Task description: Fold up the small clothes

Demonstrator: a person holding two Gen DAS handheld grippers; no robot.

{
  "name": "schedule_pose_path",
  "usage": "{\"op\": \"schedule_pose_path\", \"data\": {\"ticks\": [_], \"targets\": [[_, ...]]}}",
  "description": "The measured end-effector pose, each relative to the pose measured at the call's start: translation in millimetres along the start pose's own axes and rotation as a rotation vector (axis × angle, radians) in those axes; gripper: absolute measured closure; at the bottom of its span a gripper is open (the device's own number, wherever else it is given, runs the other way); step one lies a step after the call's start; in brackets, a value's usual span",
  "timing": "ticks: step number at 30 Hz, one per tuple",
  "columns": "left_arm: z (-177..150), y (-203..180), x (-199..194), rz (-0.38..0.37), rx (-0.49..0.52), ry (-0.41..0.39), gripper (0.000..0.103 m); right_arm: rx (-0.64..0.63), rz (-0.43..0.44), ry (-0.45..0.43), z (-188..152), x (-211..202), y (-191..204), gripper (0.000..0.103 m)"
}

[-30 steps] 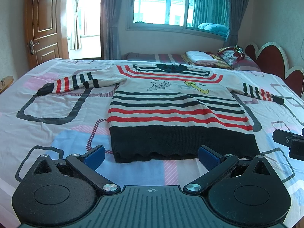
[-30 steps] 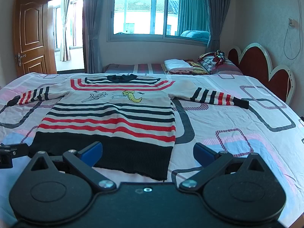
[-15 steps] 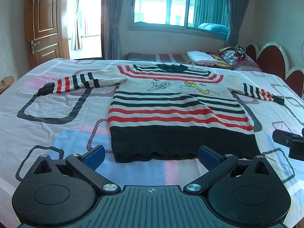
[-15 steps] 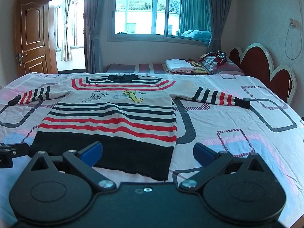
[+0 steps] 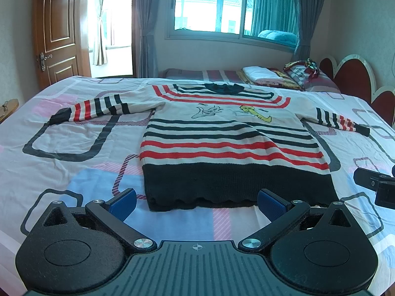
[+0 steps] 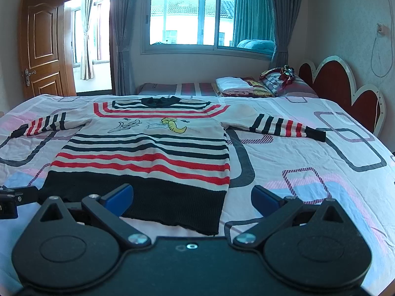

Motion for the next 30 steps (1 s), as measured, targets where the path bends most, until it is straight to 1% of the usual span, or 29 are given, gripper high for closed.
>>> {"op": "schedule_pose_path", "data": {"ticks": [6, 7, 9, 11, 12, 13, 15, 16, 19, 21, 25, 28, 30], "targets": [[3.7, -2.4, -0.6, -0.011, -0.006, -0.006, 0.000, 0.001, -0.001, -0.004, 0.3, -0.9, 0.4, 0.001], [5.7, -3.1, -0.6, -0.021, -0.014, -0.011, 0.000, 0.002, -0.001, -0.004, 0.3, -0.4, -0.4, 0.001], [11.2, -6.5, 3.1, -0.066, -0.030, -0.013, 0.000, 0.005, -0.007, -0.003, 1.3, 1.1, -3.3, 0.001], [16.7, -12.0, 14.2, -0.100, -0.023, 0.018, 0.000, 0.019, -0.019, -0.007, 3.7, 1.7, -14.1, 0.001], [20.4, -16.2, 20.2, -0.129, -0.011, 0.030, 0.000, 0.034, -0.023, -0.014, 6.4, 2.2, -22.1, 0.001], [25.9, -18.3, 25.2, -0.152, 0.000, 0.026, 0.000, 0.052, -0.028, -0.028, 10.3, 2.5, -34.1, 0.001], [46.1, -14.3, 36.3, -0.152, 0.004, -0.031, 0.000, 0.098, -0.041, -0.066, 23.5, 7.0, -59.9, 0.001], [55.2, -13.8, 41.1, -0.142, 0.010, -0.052, 0.000, 0.125, -0.042, -0.084, 29.9, 10.4, -76.8, 0.001], [85.5, 4.3, 71.0, -0.071, -0.010, -0.061, 0.000, 0.252, -0.052, -0.139, 53.5, 27.0, -137.5, 0.001], [101.9, 16.8, 93.9, -0.035, -0.047, -0.046, 0.000, 0.368, -0.053, -0.184, 70.0, 46.7, -185.7, 0.003], [122.7, 34.5, 144.6, 0.028, -0.112, 0.002, 0.000, 0.568, -0.053, -0.208, 83.6, 103.6, -270.8, 0.005], [119.6, 36.8, 180.4, 0.057, -0.118, 0.050, 0.000, 0.711, -0.071, -0.210, 76.7, 151.0, -321.9, 0.006], [116.4, 32.5, 201.6, 0.075, -0.100, 0.078, 0.000, 0.829, -0.056, -0.213, 66.5, 182.1, -350.2, 0.007]]}}
Point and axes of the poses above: each gripper's, at about its wrist camera, not at the fingertips, and x roughly the way its jaws point, y to its left, z to its top, the point moved 10 cm from there along x, roughly the way its jaws point, and after that the axes turned 7 degrees about z, right-handed, at the moved point
